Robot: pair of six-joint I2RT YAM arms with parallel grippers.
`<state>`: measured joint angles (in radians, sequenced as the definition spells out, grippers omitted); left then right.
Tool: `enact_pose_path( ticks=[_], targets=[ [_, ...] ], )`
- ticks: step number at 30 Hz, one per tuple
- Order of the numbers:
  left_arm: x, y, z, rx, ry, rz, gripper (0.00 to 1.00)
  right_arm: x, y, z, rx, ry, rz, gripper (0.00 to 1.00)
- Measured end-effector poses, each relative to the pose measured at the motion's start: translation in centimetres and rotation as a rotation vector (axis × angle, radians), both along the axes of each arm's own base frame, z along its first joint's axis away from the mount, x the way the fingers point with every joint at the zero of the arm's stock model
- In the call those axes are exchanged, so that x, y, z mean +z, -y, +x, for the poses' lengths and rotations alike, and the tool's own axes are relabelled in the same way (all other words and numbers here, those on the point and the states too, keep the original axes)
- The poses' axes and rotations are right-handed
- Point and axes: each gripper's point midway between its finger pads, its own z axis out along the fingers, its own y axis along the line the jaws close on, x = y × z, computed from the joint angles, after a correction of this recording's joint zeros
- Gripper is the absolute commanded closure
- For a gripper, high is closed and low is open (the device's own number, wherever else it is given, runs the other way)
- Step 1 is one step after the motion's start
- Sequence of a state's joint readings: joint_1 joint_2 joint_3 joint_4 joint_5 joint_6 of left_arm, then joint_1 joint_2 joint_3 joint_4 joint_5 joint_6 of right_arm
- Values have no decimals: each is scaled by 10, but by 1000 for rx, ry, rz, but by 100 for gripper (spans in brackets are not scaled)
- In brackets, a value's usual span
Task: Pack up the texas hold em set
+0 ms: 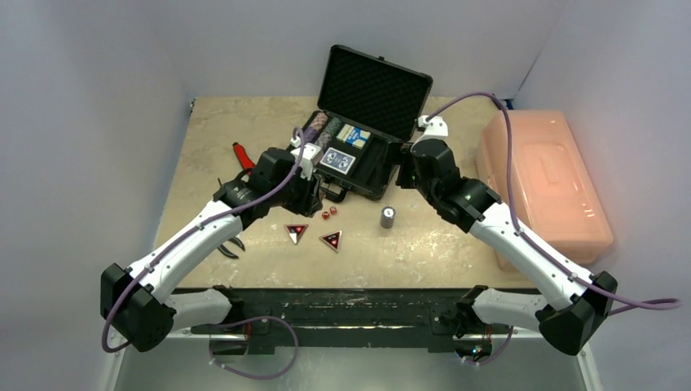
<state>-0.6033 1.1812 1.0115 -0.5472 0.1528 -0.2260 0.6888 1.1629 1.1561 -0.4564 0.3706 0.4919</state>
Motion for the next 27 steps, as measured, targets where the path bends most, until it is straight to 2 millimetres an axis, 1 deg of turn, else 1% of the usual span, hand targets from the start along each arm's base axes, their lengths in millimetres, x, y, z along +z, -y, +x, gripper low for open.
enact_pose_path(
  ticks=[3, 8, 10, 12, 15, 18, 20, 24, 27],
  targets=[
    [5, -2, 5, 38, -20, 19, 100, 1, 6, -1, -20, 12, -12, 1],
    [18, 5, 2, -28, -20, -7, 100, 6, 18, -7, -42, 40, -12, 1],
    [19, 9, 2, -42, -52, -2, 100, 9, 21, -8, -50, 52, -11, 1],
    [17, 12, 6, -42, -90, 19, 100, 11, 24, -8, -60, 61, -15, 1],
    [12, 22, 21, -43, -125, 37, 100, 12, 29, -9, -76, 70, -24, 1],
    [3, 28, 31, -41, -159, 60, 100, 13, 35, -9, -98, 84, -32, 1],
    [2, 34, 40, -40, -177, 72, 100, 14, 41, -11, -114, 93, -34, 1],
    [3, 53, 66, -44, -187, 78, 100, 18, 52, -16, -142, 120, -29, 1],
    [0, 69, 87, -49, -189, 85, 100, 20, 58, -20, -160, 136, -29, 1]
  ],
)
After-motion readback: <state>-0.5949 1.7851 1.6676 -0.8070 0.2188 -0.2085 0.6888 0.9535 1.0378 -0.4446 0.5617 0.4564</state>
